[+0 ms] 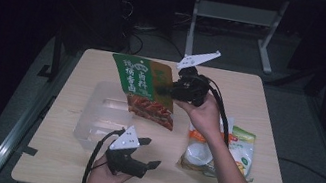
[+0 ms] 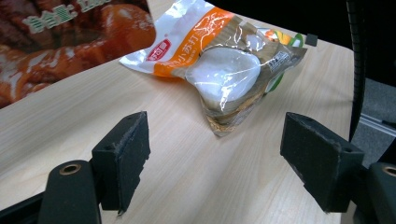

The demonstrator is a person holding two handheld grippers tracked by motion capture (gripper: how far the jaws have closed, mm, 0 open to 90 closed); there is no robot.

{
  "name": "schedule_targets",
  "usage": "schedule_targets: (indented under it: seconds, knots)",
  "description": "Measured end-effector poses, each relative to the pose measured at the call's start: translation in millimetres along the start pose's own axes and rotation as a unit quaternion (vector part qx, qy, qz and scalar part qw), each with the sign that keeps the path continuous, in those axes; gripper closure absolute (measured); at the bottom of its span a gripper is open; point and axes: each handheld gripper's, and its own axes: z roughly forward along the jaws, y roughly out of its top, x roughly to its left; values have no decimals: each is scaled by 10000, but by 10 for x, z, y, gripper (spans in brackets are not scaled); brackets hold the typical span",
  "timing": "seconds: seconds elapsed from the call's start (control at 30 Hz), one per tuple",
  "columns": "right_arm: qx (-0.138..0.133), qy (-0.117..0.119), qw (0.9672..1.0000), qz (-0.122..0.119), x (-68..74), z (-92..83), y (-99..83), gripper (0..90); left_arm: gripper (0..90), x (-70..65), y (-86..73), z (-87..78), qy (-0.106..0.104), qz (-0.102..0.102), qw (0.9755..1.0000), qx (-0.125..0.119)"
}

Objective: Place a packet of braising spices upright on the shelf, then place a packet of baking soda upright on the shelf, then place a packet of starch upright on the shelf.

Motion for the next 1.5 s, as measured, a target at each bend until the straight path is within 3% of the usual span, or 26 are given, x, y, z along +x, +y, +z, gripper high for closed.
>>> schedule_targets:
  seconds: [0.63,1.0,1.17,1.5]
  knots:
    - [28,108,9998,-151,17,253,210,896,229,-1,-15,-29,19,-9,10000,-47]
    - [35,229,9992,-321,44,560,417,897,225,-2,-24,-36,-5,69,10000,-31]
    - [21,268,9993,-278,40,671,448,896,223,5,-23,-44,-10,-4,10000,-59]
    - [-80,175,9996,-197,-35,901,540,897,221,1,-29,-59,-28,64,10000,-12]
